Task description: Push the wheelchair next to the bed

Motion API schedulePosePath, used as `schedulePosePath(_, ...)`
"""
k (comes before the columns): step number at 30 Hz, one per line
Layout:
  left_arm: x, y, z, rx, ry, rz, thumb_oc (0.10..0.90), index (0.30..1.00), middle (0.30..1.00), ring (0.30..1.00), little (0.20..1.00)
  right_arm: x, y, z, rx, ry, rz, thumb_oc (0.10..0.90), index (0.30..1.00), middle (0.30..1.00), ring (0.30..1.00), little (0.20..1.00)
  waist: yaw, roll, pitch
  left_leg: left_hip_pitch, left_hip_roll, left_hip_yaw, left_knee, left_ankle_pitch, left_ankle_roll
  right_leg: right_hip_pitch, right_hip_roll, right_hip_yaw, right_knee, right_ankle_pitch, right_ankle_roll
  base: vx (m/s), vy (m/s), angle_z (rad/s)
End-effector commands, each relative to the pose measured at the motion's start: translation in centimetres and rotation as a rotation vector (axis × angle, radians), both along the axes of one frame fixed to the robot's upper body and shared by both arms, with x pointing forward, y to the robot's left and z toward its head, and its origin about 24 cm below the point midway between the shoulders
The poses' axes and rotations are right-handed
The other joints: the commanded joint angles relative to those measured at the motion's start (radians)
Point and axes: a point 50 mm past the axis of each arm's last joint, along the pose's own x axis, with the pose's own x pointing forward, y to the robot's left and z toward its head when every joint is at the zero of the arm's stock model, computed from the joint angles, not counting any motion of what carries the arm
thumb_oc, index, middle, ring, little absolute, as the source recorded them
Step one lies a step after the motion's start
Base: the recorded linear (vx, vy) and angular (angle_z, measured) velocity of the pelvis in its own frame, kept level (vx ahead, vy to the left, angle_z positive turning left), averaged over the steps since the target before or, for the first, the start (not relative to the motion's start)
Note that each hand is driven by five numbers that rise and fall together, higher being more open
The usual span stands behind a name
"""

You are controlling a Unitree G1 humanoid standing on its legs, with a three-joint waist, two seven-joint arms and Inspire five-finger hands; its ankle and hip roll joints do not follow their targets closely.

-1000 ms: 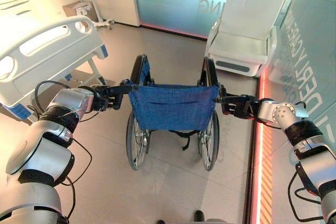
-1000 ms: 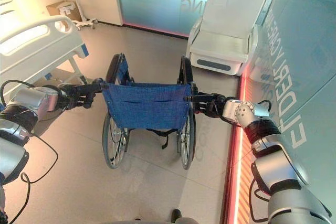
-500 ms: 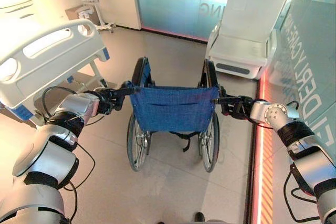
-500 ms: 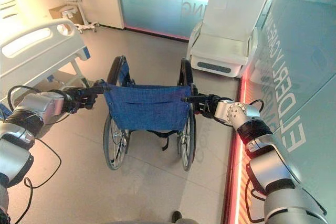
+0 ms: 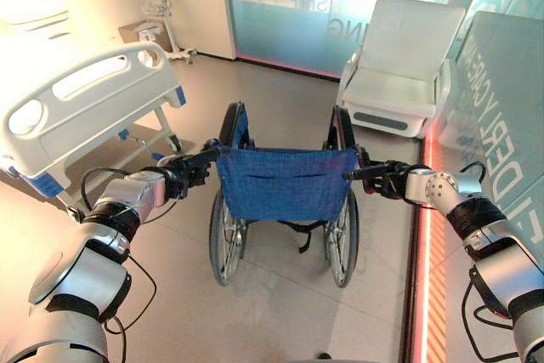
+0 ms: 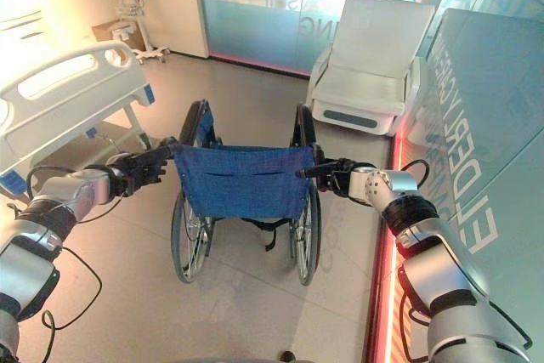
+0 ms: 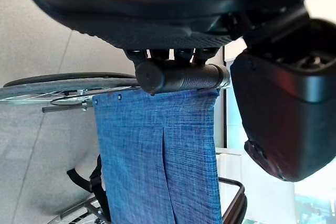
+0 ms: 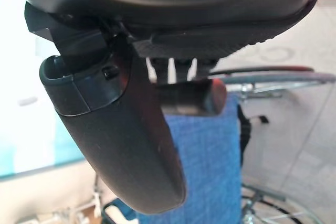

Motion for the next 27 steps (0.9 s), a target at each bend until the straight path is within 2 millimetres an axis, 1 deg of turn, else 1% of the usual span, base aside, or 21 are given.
schedulePosePath(1, 3.4, -14.1, 5.9, -0.321, -0.292, -0.456, 0.8, 0.9, 0.9, 0.9, 0.9, 0.3, 11.4, 3.0, 0.373, -0.033, 0.461, 0.8, 0.9, 0.9, 0.9, 0.9, 0.001, 0.019, -0.012, -0.037, -0.07, -0.09, 0.004, -0.066, -0.011, 0.048, -0.001, -0.043, 0.002, -0.069, 0.035, 0.06, 0.01, 0.0)
schedulePosePath(4, 3.3, -14.4, 5.9, -0.354, -0.285, -0.494, 0.8, 0.9, 0.9, 0.9, 0.9, 0.2, 11.2, 2.8, 0.377, -0.012, 0.48, 0.8, 0.9, 0.9, 0.9, 0.9, -0.002, 0.019, -0.016, -0.033, -0.069, -0.086, 0.004, -0.068, -0.011, 0.051, -0.001, -0.041, 0.002, -0.071, 0.035, 0.04, 0.007, 0.0)
schedulePosePath(8, 2.8, -15.8, 5.8, -0.5, -0.233, -0.574, 0.8, 0.9, 0.9, 0.9, 0.9, -0.1, 11.2, 2.1, 0.383, 0.026, 0.529, 0.8, 0.9, 0.9, 0.9, 0.9, -0.006, 0.021, -0.021, -0.026, -0.069, -0.085, 0.004, -0.071, -0.009, 0.057, -0.001, -0.035, 0.002, -0.072, 0.037, 0.04, -0.001, 0.0)
schedulePosePath(11, 2.1, -16.9, 5.3, -0.585, -0.161, -0.676, 0.8, 0.9, 0.9, 0.9, 0.9, -0.4, 11.2, 1.6, 0.388, 0.053, 0.562, 0.8, 0.9, 0.9, 0.9, 0.9, -0.007, 0.023, -0.024, -0.02, -0.07, -0.087, 0.004, -0.074, -0.008, 0.06, -0.002, -0.032, 0.002, -0.072, 0.038, 0.04, -0.005, 0.0)
schedulePosePath(15, 1.6, -17.5, 4.7, -0.584, -0.125, -0.743, 0.8, 0.9, 0.9, 0.9, 0.9, -0.7, 11.5, 1.4, 0.416, 0.051, 0.584, 0.8, 0.9, 0.9, 0.9, 0.9, -0.009, 0.027, -0.026, -0.014, -0.071, -0.087, 0.004, -0.077, -0.007, 0.065, -0.003, -0.028, 0.002, -0.07, 0.043, 0.05, -0.003, 0.0)
schedulePosePath(16, 1.4, -17.5, 4.6, -0.586, -0.108, -0.754, 0.8, 0.9, 0.9, 0.9, 0.9, -0.7, 11.6, 1.6, 0.427, 0.034, 0.589, 0.637, 0.655, 0.655, 0.655, 0.655, -0.01, 0.028, -0.027, -0.012, -0.07, -0.087, 0.004, -0.078, -0.007, 0.066, -0.003, -0.027, 0.002, -0.071, 0.044, 0.0, 0.0, 0.0)
schedulePosePath(17, 1.4, -17.5, 4.5, -0.583, -0.103, -0.755, 0.703, 0.754, 0.754, 0.754, 0.754, -0.7, 11.7, 1.7, 0.436, 0.027, 0.587, 0.472, 0.408, 0.408, 0.408, 0.408, -0.01, 0.028, -0.028, -0.012, -0.07, -0.087, 0.004, -0.078, -0.007, 0.066, -0.003, -0.026, 0.002, -0.071, 0.044, 0.0, 0.0, 0.0)
schedulePosePath(18, 1.3, -17.3, 4.4, -0.583, -0.098, -0.753, 0.577, 0.566, 0.566, 0.566, 0.566, -0.7, 11.7, 1.8, 0.452, 0.015, 0.58, 0.4, 0.3, 0.3, 0.3, 0.3, -0.01, 0.029, -0.029, -0.011, -0.071, -0.088, 0.004, -0.079, -0.007, 0.066, -0.003, -0.025, 0.002, -0.071, 0.045, 0.0, 0.0, 0.0)
schedulePosePath(19, 1.2, -17.1, 4.3, -0.584, -0.082, -0.748, 0.4, 0.3, 0.3, 0.3, 0.3, -0.7, 11.9, 2.3, 0.487, -0.01, 0.569, 0.4, 0.3, 0.3, 0.3, 0.3, -0.011, 0.031, -0.029, -0.009, -0.071, -0.089, 0.004, -0.081, -0.006, 0.068, -0.003, -0.024, 0.002, -0.072, 0.046, 0.0, 0.0, 0.0)
schedulePosePath(23, 0.9, -16.8, 4.1, -0.627, -0.056, -0.732, 0.4, 0.3, 0.3, 0.3, 0.3, -0.6, 11.9, 3.1, 0.548, -0.059, 0.533, 0.4, 0.3, 0.3, 0.3, 0.3, -0.011, 0.035, -0.032, -0.006, -0.072, -0.093, 0.004, -0.083, -0.005, 0.07, -0.003, -0.022, 0.002, -0.074, 0.047, 0.01, -0.003, -0.02)
schedulePosePath(24, 0.8, -16.5, 4.1, -0.655, -0.058, -0.729, 0.4, 0.3, 0.3, 0.3, 0.3, -0.5, 11.4, 3.5, 0.574, -0.089, 0.503, 0.4, 0.3, 0.3, 0.3, 0.3, -0.011, 0.037, -0.033, -0.004, -0.072, -0.093, 0.004, -0.086, -0.004, 0.071, -0.003, -0.023, 0.002, -0.076, 0.047, 0.0, 0.0, 0.0)
schedulePosePath(27, 0.7, -16.0, 4.2, -0.67, -0.065, -0.712, 0.4, 0.3, 0.3, 0.3, 0.3, -0.3, 10.8, 4.0, 0.589, -0.118, 0.47, 0.4, 0.3, 0.3, 0.3, 0.3, -0.011, 0.039, -0.035, -0.002, -0.072, -0.095, 0.004, -0.088, -0.004, 0.074, -0.002, -0.023, 0.002, -0.078, 0.047, 0.01, -0.001, 0.0)
